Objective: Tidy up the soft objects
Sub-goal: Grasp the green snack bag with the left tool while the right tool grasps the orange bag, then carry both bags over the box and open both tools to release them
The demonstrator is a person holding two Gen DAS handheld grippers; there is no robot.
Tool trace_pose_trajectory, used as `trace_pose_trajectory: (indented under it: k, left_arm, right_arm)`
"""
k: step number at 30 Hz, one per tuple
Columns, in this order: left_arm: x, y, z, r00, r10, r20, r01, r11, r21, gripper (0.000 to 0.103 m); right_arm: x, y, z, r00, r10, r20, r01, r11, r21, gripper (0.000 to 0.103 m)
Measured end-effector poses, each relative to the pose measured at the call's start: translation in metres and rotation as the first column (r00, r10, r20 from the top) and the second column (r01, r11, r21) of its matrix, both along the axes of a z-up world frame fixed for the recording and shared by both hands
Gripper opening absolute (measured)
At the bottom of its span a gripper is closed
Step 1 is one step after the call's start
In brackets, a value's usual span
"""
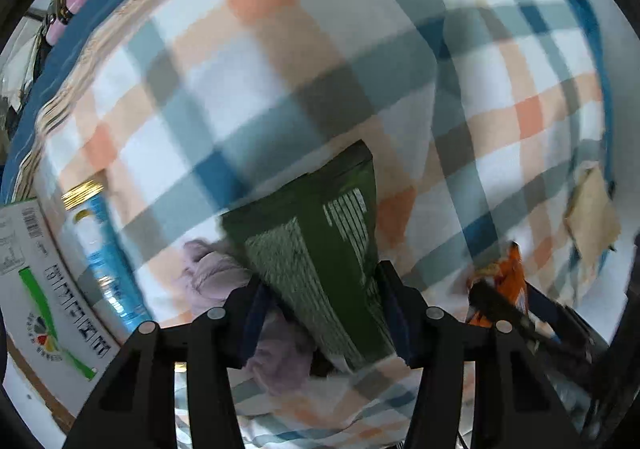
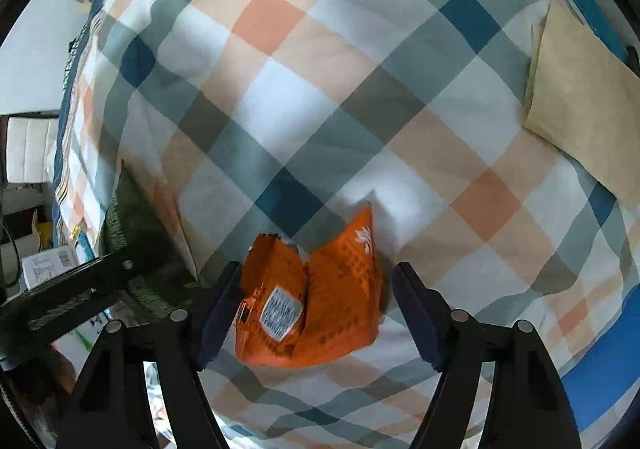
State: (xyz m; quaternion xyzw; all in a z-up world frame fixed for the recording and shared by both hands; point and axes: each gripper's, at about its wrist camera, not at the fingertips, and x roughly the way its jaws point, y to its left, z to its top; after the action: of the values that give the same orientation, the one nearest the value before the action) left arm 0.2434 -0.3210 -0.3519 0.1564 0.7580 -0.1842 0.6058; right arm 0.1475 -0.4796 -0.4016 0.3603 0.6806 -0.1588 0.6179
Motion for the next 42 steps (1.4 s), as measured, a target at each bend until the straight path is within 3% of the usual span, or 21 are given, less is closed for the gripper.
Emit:
trace_pose_trajectory:
  k: [4,7,11,14,16,23,27,35,37,40,42]
  left_arm:
    - [0.007,0.038,0.015,0.993,0.114,-0.007,-0.114,0.991,-0.063,0.065]
    - [0.004,0.048,0.011,0.988,0.146,-0.039,-0.149,0.986,-0.078,0.066]
    - [0.006,0.037,0.019,0.985,0.161,-0.059,-0.166,0.981,-0.1,0.066]
    - [0.002,0.024,0.043,0.99,0.141,0.001,-0.139,0.978,-0.155,0.066]
    - [0.002,0.016,0.039,0.993,0.121,0.007,-0.119,0.984,-0.131,0.076]
    - [-0.002,0.007,-0.035,0.988,0.089,-0.126,-0.084,0.995,0.048,0.076]
    - [-0.006,0.005,-0.048,0.992,0.09,-0.088,-0.084,0.994,0.076,0.076]
    - [-0.025,-0.007,-0.041,0.999,0.031,0.028,-0.034,0.994,0.107,0.037]
    - [-0.025,-0.002,-0.035,0.999,0.023,0.046,-0.027,0.994,0.103,0.035]
    - [-0.028,0.005,-0.024,0.998,0.011,0.068,-0.017,0.996,0.092,0.034]
    - [-0.035,0.009,-0.013,0.997,0.013,0.08,-0.019,0.997,0.077,0.034]
  right_arm:
    - [0.0,0.001,0.005,1.0,0.01,0.023,-0.011,1.0,0.022,0.078]
    - [0.0,0.003,0.002,0.999,0.016,0.03,-0.018,0.999,0.042,0.078]
    - [-0.002,0.003,-0.001,0.999,0.012,0.038,-0.014,0.998,0.059,0.078]
    - [-0.001,0.005,0.001,0.999,0.014,0.048,-0.017,0.998,0.062,0.078]
    - [-0.007,-0.001,0.003,0.998,0.02,0.052,-0.023,0.998,0.06,0.078]
    - [-0.019,-0.014,-0.001,0.999,0.031,0.043,-0.034,0.997,0.075,0.078]
    - [-0.015,-0.012,-0.008,0.999,0.031,0.03,-0.033,0.996,0.082,0.078]
    - [-0.011,-0.01,-0.014,0.999,0.048,0.015,-0.049,0.995,0.091,0.078]
    - [-0.012,-0.01,-0.014,0.999,0.051,0.008,-0.052,0.995,0.087,0.078]
    - [-0.01,-0.005,-0.013,0.998,0.061,-0.013,-0.06,0.996,0.065,0.063]
    - [-0.01,-0.004,-0.009,0.997,0.068,-0.02,-0.067,0.997,0.045,0.061]
